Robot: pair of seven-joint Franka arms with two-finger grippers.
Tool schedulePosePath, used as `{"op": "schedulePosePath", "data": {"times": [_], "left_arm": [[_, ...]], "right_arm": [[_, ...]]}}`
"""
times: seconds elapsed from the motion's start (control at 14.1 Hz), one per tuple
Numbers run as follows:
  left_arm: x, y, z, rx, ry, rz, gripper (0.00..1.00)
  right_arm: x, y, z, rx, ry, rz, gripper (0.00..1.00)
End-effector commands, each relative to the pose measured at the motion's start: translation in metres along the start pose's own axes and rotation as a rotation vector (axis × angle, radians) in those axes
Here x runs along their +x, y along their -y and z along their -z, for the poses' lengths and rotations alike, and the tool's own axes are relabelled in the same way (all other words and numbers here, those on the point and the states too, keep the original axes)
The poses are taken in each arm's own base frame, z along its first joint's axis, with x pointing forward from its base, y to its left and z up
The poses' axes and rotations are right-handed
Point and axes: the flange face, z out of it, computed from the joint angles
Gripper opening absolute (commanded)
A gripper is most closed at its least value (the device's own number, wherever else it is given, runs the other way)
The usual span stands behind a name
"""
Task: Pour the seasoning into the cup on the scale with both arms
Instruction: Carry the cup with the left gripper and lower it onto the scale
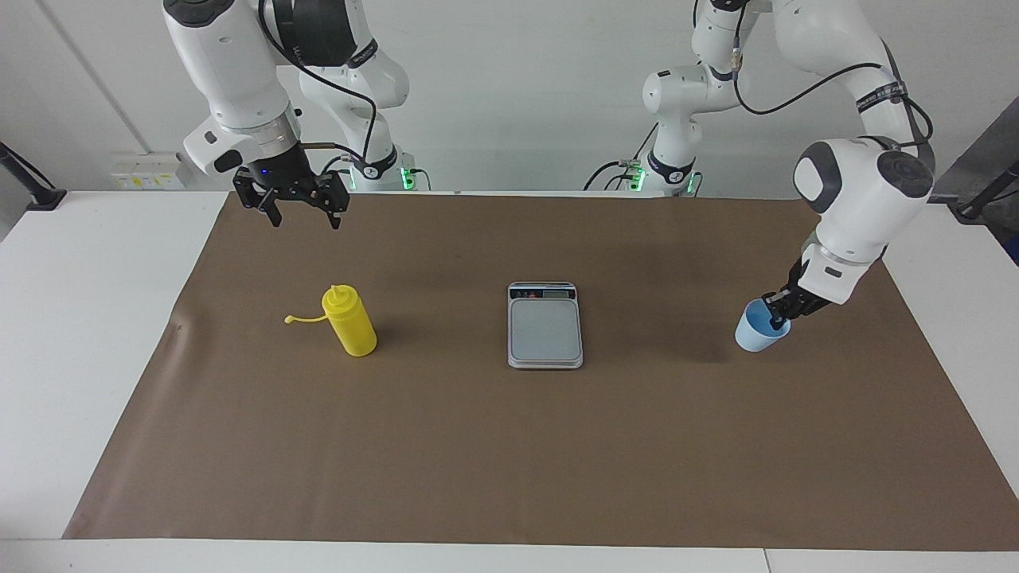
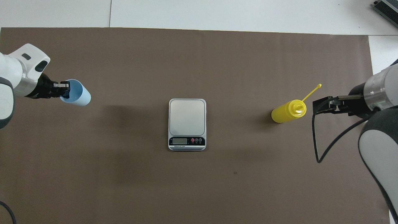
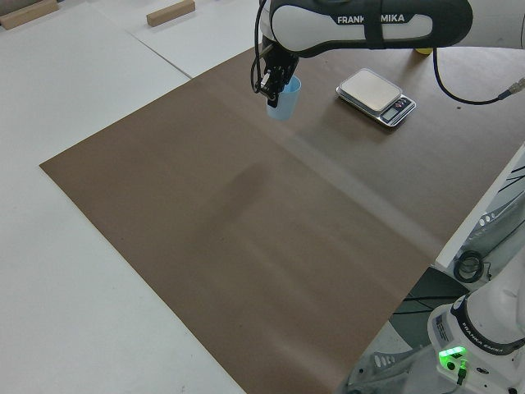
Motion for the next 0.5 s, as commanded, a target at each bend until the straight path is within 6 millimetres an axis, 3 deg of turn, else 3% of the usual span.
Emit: {"op": "schedulePosePath", "data": {"times": [0.0, 0.14, 0.43], "left_arm": [[0.000, -0.054, 0.008, -0.016, 0.031, 0.040, 0.00], [-0.016, -0.106, 0.006, -0.016, 0.029, 0.069, 0.00], [-0.044, -0.173, 0.001, -0.016, 0.038, 0.057, 0.00]], "right_arm": [[-0.002, -0.004, 0.001, 0.003, 0.004, -0.016, 1.00], [-0.002, -0.004, 0.001, 0.003, 0.004, -0.016, 1.00], [-0.002, -0.003, 0.001, 0.003, 0.004, -0.015, 1.00]]}}
